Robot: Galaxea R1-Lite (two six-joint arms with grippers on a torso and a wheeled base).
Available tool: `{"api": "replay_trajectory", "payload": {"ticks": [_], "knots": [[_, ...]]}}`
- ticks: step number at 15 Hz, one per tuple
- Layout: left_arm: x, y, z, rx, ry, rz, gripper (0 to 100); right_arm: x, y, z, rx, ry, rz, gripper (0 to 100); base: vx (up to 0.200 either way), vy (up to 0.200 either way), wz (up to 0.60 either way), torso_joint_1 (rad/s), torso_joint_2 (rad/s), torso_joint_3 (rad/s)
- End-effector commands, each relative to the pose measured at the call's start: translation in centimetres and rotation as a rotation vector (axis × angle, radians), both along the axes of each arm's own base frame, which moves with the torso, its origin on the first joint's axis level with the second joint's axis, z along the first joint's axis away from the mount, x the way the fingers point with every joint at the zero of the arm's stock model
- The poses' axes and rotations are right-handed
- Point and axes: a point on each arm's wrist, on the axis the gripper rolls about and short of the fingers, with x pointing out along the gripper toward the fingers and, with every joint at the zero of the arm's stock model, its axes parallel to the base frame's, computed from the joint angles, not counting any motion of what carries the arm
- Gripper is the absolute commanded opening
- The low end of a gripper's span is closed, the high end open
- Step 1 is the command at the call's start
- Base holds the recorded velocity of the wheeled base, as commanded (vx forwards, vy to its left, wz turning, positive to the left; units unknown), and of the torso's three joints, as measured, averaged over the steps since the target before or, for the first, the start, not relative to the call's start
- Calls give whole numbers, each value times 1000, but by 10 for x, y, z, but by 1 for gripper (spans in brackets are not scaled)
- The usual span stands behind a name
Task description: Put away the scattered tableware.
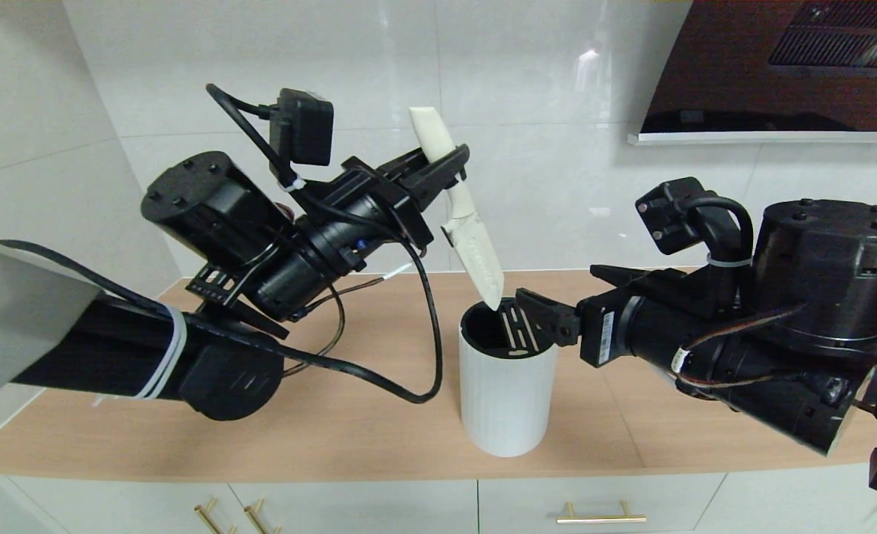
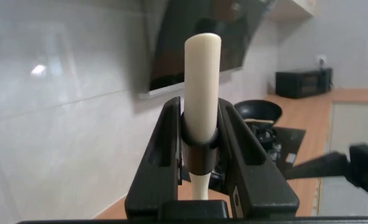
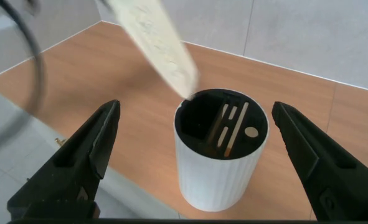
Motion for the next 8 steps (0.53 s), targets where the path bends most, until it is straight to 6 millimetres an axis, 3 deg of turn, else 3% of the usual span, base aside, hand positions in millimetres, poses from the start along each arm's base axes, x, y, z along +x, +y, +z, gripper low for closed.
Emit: {"api": "replay_trajectory", "payload": {"ticks": [1,8], "knots": [[9,-10,-19,29,21,-5,0,1,1,-2,-4,3,0,100,0,0,0,0,0,0],[10,-10,-29,80,68,2,0,3,3,-7,-18,17,-1,100,0,0,0,0,0,0]]}}
